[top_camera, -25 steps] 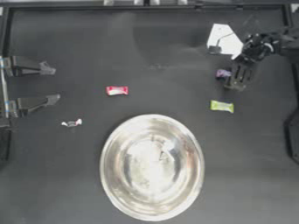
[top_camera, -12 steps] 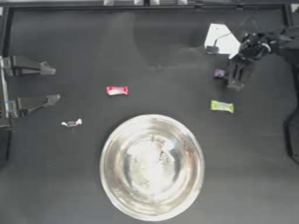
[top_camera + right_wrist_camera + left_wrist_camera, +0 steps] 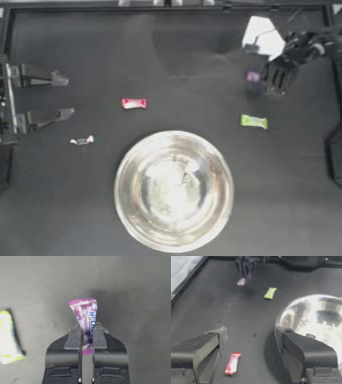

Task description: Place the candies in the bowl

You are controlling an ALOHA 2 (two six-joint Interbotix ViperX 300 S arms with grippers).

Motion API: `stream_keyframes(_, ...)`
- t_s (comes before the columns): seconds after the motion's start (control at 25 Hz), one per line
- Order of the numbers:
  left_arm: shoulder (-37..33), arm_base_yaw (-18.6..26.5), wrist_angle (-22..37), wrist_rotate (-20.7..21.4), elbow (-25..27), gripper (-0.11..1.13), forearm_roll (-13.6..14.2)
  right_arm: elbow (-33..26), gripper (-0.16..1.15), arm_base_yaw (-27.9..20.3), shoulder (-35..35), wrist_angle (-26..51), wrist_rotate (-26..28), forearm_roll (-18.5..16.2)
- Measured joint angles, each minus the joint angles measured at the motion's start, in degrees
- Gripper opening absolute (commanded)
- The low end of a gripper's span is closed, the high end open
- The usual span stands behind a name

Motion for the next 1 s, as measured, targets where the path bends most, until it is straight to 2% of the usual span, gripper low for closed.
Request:
stream_keyframes(0.2,0.0,0.0,0.09,0.0,0.0,0.92,0.0,-1.58,0.24,3.78,-9.32,1.76,0.0,2.2)
stream_keyframes(0.36,0.0,0.09,0.09,0.0,0.09,0.92,0.0,-3.52,0.24,8.44,-15.56,3.43,0.35,5.71)
stream_keyframes(0.52,0.0,0.18,0.09,0.0,0.0,0.92,0.0,-5.01,0.24,13.54,-18.37,3.69,1.05,9.67)
stream_keyframes(0.72,0.0,0.26,0.09,0.0,0.0,0.92,0.0,-6.33,0.24,22.15,-18.54,-0.62,2.46,12.83)
stream_keyframes(1.0,0.0,0.26,0.18,0.0,0.09,0.92,0.0,-8.35,0.24,32.78,-12.48,-7.29,5.1,13.54)
